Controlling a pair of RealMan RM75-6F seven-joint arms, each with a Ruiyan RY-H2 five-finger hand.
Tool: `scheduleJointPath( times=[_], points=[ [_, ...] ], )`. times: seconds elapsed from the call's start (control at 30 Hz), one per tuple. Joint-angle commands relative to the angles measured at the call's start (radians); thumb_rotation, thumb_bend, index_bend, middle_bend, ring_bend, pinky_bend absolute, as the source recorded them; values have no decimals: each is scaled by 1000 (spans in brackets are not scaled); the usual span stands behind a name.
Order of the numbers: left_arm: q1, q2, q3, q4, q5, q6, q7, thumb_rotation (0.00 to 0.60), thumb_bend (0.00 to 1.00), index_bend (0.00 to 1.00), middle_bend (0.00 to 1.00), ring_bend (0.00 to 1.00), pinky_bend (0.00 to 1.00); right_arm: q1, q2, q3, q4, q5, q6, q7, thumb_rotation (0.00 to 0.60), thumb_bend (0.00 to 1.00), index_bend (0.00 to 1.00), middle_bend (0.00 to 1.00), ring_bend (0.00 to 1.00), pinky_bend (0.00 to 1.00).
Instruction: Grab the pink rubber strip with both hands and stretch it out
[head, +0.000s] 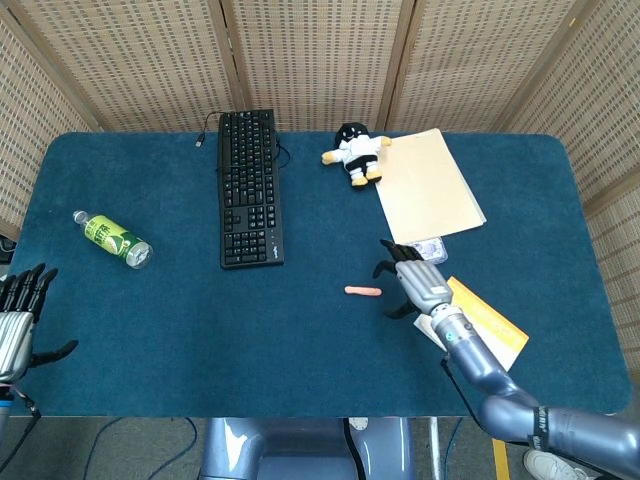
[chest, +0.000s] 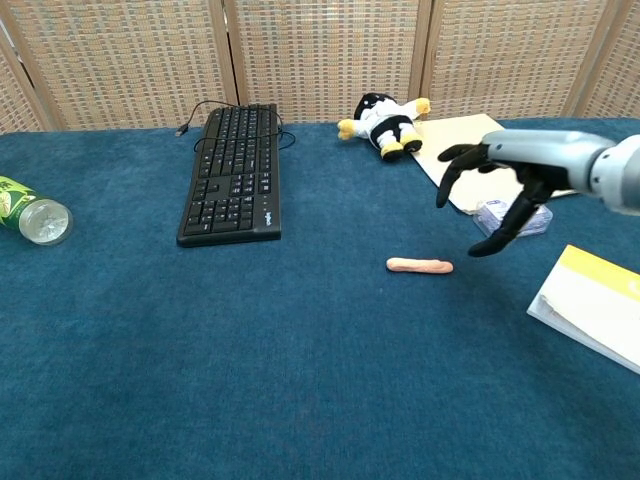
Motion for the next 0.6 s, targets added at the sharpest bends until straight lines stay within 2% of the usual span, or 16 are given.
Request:
scheduleJointPath(
  times=[0.03,0.3,0.6],
  points=[
    [-1,1,-1,1,-2,-2,-3,600,0,0,0,0,0,70,-112,-9,57,117,71,-123,600,352,406,0,0,0],
    [-5,6,-5,6,-10,-12,-18,600,0,0,0,0,0,137,-225,-14,162,239,111,-226,600,381,406,0,0,0],
    [-11,7,-10,14,-26,-28,-31,600,0,0,0,0,0,157,-284,-28,236,266,115,-254,600,390,443,0,0,0]
  ],
)
